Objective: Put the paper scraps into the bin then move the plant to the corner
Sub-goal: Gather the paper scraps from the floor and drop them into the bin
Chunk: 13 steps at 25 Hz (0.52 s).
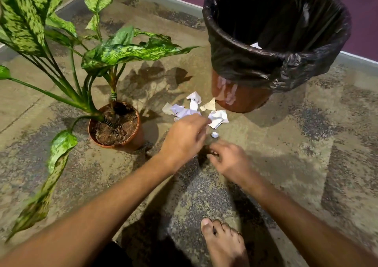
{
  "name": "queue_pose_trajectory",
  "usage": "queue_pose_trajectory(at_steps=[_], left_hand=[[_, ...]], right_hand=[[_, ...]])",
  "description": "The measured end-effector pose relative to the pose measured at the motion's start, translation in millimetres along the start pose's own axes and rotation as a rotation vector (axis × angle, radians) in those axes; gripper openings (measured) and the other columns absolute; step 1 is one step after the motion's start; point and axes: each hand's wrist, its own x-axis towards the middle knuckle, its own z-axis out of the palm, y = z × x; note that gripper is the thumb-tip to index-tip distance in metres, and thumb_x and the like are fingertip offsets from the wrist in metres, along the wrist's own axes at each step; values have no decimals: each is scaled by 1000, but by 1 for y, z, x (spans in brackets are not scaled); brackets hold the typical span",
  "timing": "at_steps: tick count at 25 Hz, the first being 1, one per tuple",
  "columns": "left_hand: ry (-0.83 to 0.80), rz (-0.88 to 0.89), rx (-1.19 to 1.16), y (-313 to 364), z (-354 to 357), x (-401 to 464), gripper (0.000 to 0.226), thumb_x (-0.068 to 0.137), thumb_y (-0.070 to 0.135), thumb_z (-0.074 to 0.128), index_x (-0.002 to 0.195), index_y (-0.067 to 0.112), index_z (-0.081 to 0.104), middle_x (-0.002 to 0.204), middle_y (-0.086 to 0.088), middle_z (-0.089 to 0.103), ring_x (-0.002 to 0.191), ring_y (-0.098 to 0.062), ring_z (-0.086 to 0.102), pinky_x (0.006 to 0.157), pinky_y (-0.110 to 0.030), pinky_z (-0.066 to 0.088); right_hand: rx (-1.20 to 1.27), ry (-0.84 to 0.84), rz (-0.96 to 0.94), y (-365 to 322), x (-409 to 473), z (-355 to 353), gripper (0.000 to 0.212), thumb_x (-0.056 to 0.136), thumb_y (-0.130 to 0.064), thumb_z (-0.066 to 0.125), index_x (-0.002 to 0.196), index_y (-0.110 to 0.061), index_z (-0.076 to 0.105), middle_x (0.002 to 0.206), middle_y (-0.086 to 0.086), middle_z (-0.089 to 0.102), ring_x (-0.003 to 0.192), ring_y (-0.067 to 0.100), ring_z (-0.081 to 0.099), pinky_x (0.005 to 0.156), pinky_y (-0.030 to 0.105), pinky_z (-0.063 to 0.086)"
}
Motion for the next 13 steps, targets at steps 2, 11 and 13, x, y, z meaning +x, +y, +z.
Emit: queue_pose_trajectory(at_steps=[2,11,13], left_hand=[[-265,-228,95,-38,17,-29,20,90,15,57,106,13,68,101,-8,69,91,-26,64,80,-34,50],[-482,-512,112,-112,10,-86,22,88,3,57,107,6,67,111,-14,67,107,-29,60,93,-32,43],[-525,-465,137,-123,-2,-99,20,85,12,65,105,9,67,108,-10,66,103,-25,60,85,-26,42]], right_hand=[[-39,-129,-22,-9,0,24,33,97,-33,53,129,-24,59,126,-2,62,112,19,58,97,32,47],[-189,-146,-130,-10,24,74,31,96,-22,53,126,-25,62,123,-2,55,115,17,53,89,30,48],[-183,-120,-145,-8,27,75,26,96,-21,54,119,-22,66,118,-1,57,112,19,55,87,31,50]])
